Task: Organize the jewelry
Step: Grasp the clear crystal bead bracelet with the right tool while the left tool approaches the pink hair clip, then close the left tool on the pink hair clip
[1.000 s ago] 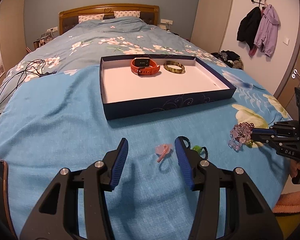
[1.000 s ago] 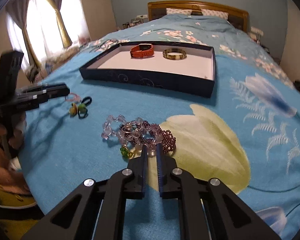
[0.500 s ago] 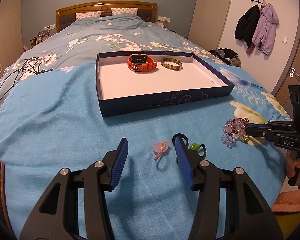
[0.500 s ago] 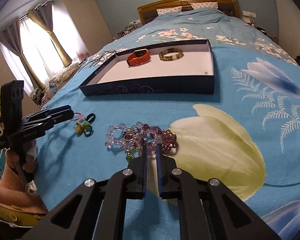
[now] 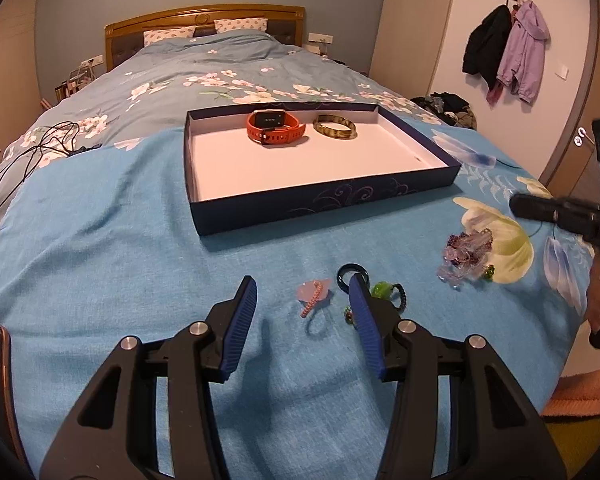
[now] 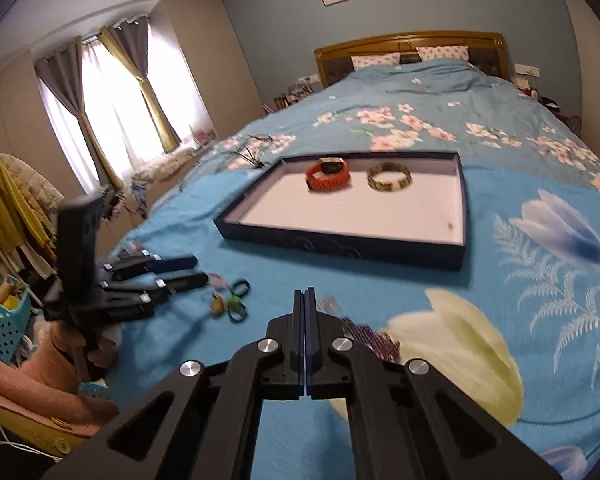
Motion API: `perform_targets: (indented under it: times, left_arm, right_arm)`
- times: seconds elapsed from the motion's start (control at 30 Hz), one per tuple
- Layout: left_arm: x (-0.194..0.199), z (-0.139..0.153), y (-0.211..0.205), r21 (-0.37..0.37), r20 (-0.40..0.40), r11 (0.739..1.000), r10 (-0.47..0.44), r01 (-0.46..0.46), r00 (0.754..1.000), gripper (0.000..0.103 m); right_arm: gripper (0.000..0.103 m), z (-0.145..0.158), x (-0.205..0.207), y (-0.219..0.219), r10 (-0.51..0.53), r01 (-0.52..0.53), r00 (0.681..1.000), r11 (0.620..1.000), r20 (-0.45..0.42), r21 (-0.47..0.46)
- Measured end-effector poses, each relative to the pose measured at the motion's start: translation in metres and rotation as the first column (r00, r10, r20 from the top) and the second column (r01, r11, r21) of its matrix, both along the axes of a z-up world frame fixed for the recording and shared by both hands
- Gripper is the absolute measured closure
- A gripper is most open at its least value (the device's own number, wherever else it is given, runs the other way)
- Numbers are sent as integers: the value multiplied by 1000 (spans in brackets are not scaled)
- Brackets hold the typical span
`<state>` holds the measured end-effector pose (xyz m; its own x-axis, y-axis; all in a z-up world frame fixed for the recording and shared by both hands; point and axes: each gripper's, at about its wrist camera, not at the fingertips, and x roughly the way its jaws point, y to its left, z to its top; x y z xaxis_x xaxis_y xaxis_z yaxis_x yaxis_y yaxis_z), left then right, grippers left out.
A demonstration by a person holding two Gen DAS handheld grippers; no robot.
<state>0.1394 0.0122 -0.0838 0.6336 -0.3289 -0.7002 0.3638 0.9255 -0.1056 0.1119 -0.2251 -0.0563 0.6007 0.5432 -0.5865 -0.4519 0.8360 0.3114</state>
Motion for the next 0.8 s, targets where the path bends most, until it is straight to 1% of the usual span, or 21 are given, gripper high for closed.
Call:
perform_targets:
  times: [0.1, 0.17, 0.23, 0.27, 0.33, 0.43, 0.53, 0.6, 0.63, 0.67, 0.7, 0.73, 0.8]
  left_arm:
    - [-2, -2, -1, 12, -5, 1000, -15, 15, 1000, 59]
    - [-2, -3, -3, 22, -10, 999, -25, 25, 1000, 60]
    - [0, -5, -3, 26, -21, 999, -24, 25, 999, 62]
    - [1, -6, -3, 22, -28, 999, -24, 25, 999, 64]
    - [4, -8, -1, 13, -44, 1000, -21, 22, 999, 68]
    - [6, -9, 1, -3, -54, 1000, -20, 20, 998, 71]
    - [7, -10, 2, -8, -64, 1000, -24, 24, 998, 75]
    - [9, -11, 2, -9, -74, 1000, -26, 25, 997, 80]
    - [10, -12, 2, -9, -77, 1000, -26, 26, 997, 82]
    - [10, -12, 2, -11, -81, 1000, -28, 27, 996, 85]
    - [11, -13, 2, -12, -84, 1000, -30, 29, 996, 89]
    - [11, -13, 2, -12, -86, 1000, -29, 28, 996, 91]
    - [12, -14, 2, -15, -91, 1000, -28, 27, 995, 96]
  right_arm:
    - [103, 5, 5, 3, 3, -3, 1000, 1000, 14, -17]
    - [102, 2, 10, 5, 12, -13, 1000, 1000, -11, -26]
    - [92, -5, 14, 8, 7, -9, 999, 998, -32, -61]
    - [89, -10, 17, 10, 8, -11, 999, 997, -47, -75]
    - [71, -20, 20, 12, -5, -2, 998, 994, -67, -107]
    - [62, -30, 24, 16, -7, -4, 996, 992, -88, -123]
    - [61, -37, 30, 17, -12, 0, 995, 993, -101, -122]
    - [63, -39, 35, 17, -4, -9, 994, 993, -107, -119]
    - [72, -41, 37, 17, 2, -15, 994, 993, -113, -117]
    - [80, -43, 38, 17, 10, -24, 993, 993, -120, -115]
    - [91, -43, 38, 18, 25, -38, 992, 994, -123, -104]
    - [95, -42, 38, 19, 32, -44, 993, 994, -116, -103]
    - [95, -39, 35, 22, 32, -44, 995, 991, -99, -126]
